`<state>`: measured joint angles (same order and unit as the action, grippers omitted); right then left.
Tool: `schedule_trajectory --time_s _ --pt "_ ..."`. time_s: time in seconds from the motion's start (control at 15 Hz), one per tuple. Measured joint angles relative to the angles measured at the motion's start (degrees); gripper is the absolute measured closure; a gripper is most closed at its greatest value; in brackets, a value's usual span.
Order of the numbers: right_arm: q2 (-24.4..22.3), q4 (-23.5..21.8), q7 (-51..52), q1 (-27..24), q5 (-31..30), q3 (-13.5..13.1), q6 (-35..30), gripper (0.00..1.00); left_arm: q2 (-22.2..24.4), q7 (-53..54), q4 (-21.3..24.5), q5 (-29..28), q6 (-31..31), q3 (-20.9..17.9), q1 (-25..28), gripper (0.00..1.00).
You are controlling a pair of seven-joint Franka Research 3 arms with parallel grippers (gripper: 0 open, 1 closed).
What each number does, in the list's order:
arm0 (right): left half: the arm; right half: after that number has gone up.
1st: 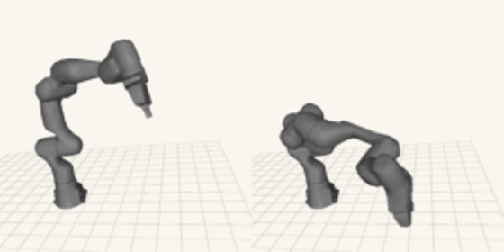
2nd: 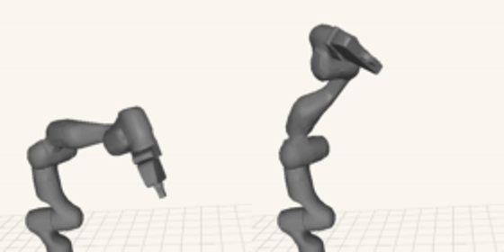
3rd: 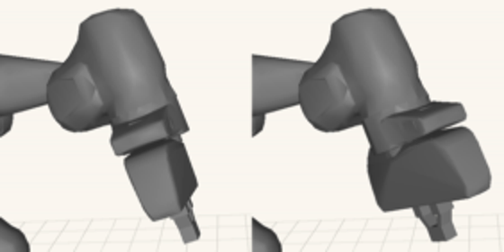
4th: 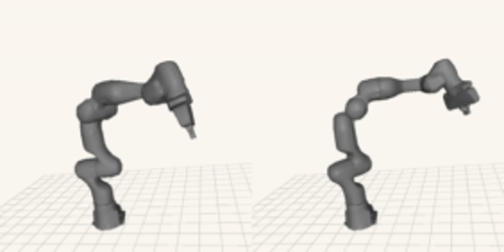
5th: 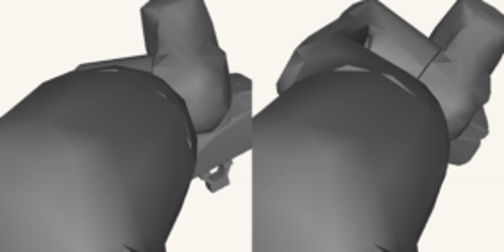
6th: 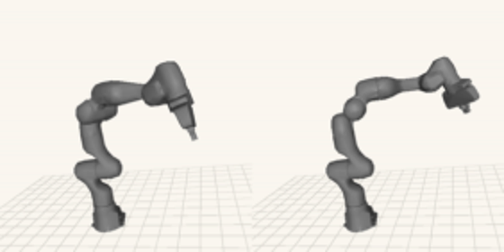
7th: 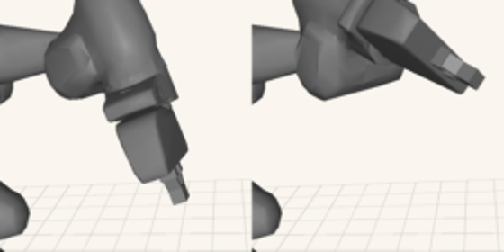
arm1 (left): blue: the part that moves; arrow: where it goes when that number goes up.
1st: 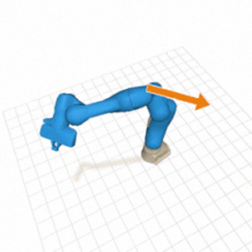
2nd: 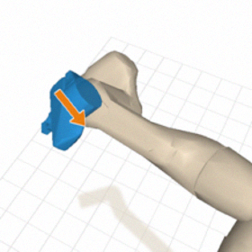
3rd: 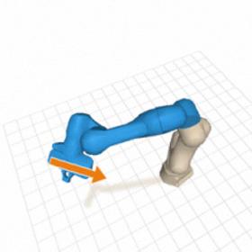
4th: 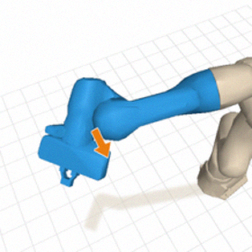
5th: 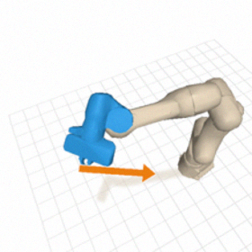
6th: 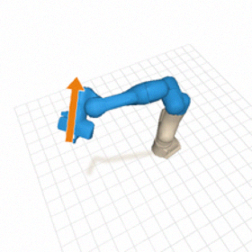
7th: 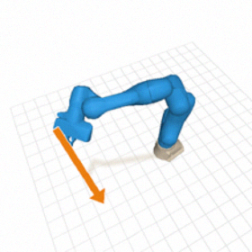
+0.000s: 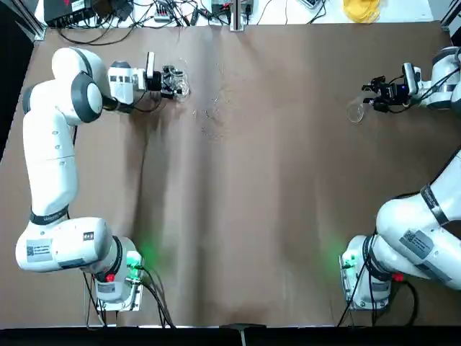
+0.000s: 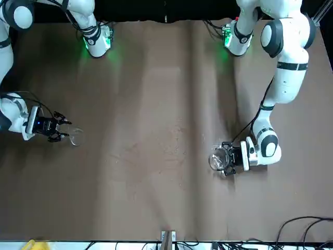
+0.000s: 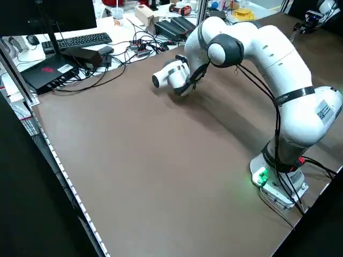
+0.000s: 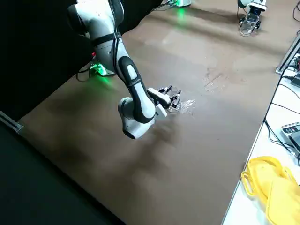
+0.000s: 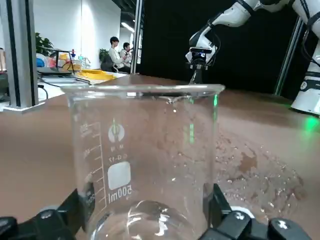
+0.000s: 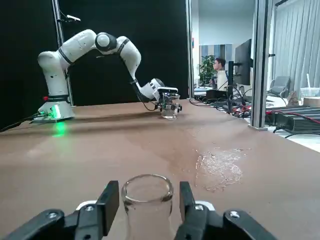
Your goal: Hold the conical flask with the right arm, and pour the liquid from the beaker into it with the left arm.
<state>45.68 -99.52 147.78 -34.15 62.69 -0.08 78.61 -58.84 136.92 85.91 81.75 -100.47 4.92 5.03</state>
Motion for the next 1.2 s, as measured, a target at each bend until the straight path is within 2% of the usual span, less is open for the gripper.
schedule_trajectory --time_s 0.13,0.2,0.27,0.47,0.8,1.2 --pt "0.0 0.01 0.0 0.0 -0.01 -0.03 0.05 0.46 1.89 -1.62 -0.35 -0.96 -0.03 0.11 -0.44 0.02" --pt "0.0 0.01 0.0 0.0 -0.02 -0.03 0.32 0.5 4.73 -2.38 -0.52 -3.17 -0.02 0.25 -1.17 0.02" --pt "0.0 0.0 0.0 0.0 -0.04 -0.03 0.46 0.5 6.33 -2.72 -0.56 -4.69 -0.02 0.26 -1.94 0.02" --pt "0.0 0.0 -0.04 0.0 -0.08 -0.03 0.78 0.6 10.57 -3.25 -0.6 -9.37 -1.25 0.1 -5.12 0.02" --pt "0.0 0.0 -0.27 0.01 -0.08 0.04 0.8 0.61 15.59 -7.61 -0.67 -16.51 -7.05 0.01 -9.48 0.02" --pt "0.0 0.15 -4.4 1.84 -0.06 0.5 0.81 0.61 18.43 -16.2 -0.67 -18.13 -12.04 0.03 -15.3 0.02"
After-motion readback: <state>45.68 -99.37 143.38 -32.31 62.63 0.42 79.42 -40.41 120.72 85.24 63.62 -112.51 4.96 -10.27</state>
